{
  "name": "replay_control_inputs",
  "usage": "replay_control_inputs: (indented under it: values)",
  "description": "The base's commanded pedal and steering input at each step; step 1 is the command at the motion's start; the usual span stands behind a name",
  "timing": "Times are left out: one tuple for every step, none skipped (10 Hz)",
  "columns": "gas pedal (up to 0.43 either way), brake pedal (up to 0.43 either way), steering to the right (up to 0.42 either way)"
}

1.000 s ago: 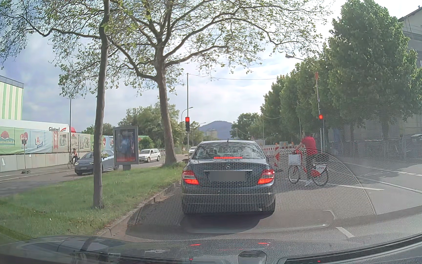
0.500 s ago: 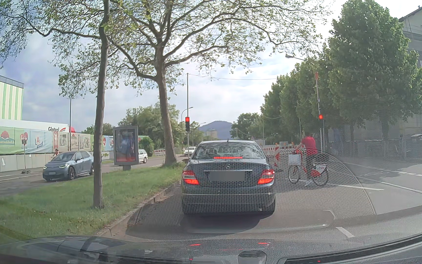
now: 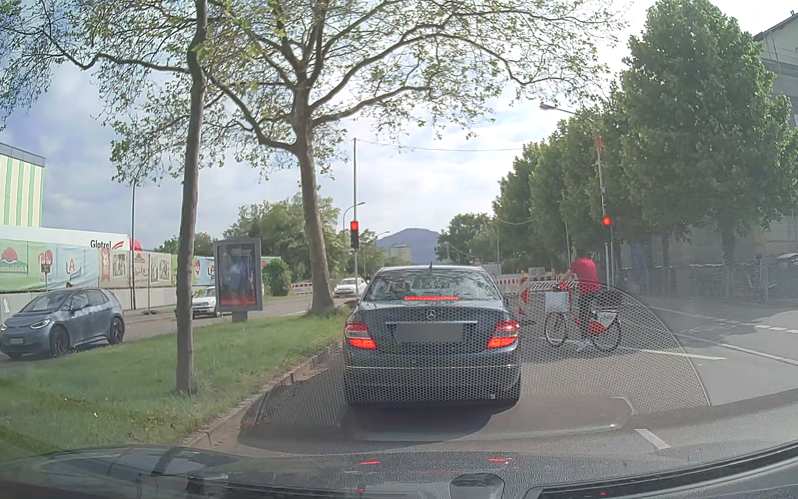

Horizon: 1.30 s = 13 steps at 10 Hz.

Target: Follow the waypoints while adhering to traffic rules and regulations

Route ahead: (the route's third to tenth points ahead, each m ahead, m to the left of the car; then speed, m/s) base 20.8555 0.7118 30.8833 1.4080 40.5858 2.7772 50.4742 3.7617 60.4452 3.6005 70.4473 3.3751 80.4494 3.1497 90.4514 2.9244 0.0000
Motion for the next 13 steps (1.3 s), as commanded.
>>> replay_control_inputs:
  values:
    - [0.0, 0.207, -0.001]
    - [0.0, 0.207, -0.001]
    - [0.0, 0.207, -0.001]
    - [0.0, 0.207, -0.001]
    - [0.0, 0.207, -0.001]
    - [0.0, 0.207, -0.001]
    - [0.0, 0.207, -0.001]
    - [0.0, 0.207, -0.001]
    - [0.0, 0.207, -0.001]
    - [0.0, 0.207, -0.001]
    - [0.0, 0.207, -0.001]
    - [0.0, 0.207, -0.001]
    - [0.0, 0.207, -0.001]
